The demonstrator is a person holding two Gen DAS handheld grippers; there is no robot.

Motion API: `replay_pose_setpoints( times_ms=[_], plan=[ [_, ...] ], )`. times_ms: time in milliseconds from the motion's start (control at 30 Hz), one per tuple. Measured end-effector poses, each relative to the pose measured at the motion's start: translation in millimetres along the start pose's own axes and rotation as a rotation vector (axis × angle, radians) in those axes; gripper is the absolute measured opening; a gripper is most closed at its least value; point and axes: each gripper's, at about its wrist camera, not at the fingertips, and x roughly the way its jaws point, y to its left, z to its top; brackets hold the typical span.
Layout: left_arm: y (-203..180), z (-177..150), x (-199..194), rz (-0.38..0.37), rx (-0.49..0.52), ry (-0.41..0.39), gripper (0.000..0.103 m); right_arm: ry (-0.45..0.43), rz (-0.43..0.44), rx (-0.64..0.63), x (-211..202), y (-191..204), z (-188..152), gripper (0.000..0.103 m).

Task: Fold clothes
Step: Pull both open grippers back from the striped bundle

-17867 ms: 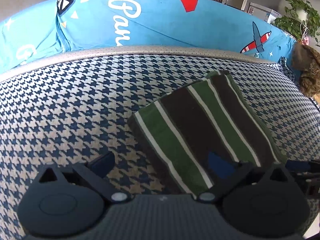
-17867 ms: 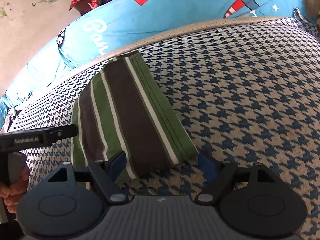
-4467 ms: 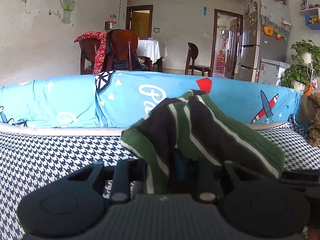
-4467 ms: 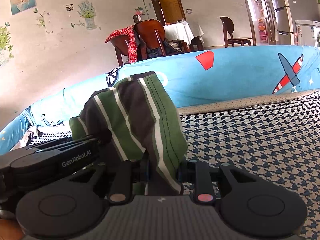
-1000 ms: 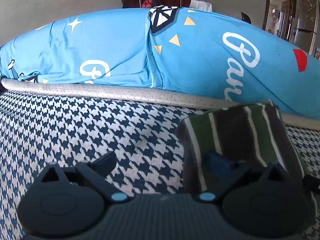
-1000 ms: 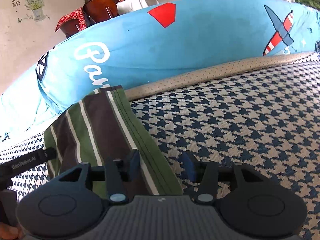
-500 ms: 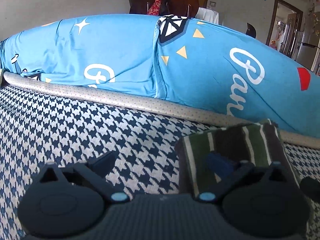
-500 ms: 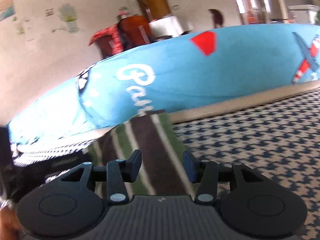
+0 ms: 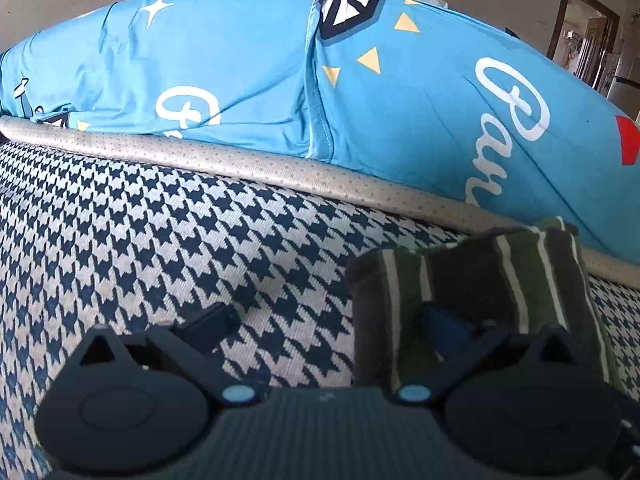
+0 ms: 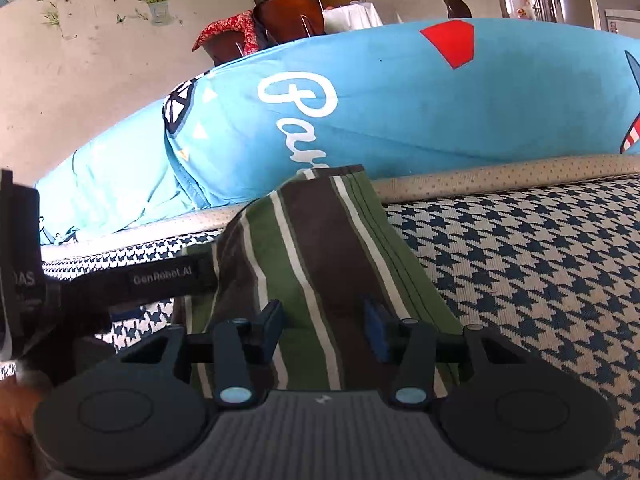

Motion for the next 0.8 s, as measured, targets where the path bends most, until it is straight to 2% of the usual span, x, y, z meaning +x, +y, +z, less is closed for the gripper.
replay_pose_setpoints(
  times_ms=[233, 333, 467, 800],
  plan=[
    [-4.1, 2.7, -18.4, -0.03, 0.018, -0.011, 0.103, -0.018, 0.024, 0.023, -10.6, -1.9, 11.9, 0.046],
    [-9.2, -0.1, -30.4, -0.057, 0.034, -0.016, 0.103, -0.042, 0.003, 0.036, -16.2, -6.2, 18.1, 0.046],
    [-18.9, -12.7, -42.1, -0.092, 0.086, 0.006, 0.103, -0.022, -0.015, 0.064, -15.7, -13.0, 19.6, 0.046],
    [-15.3, -48.1, -38.3, -0.063, 0.201, 0.054, 0.103, 0.017, -0.074, 0.019, -7.6, -13.1, 12.0, 0.046]
  ],
)
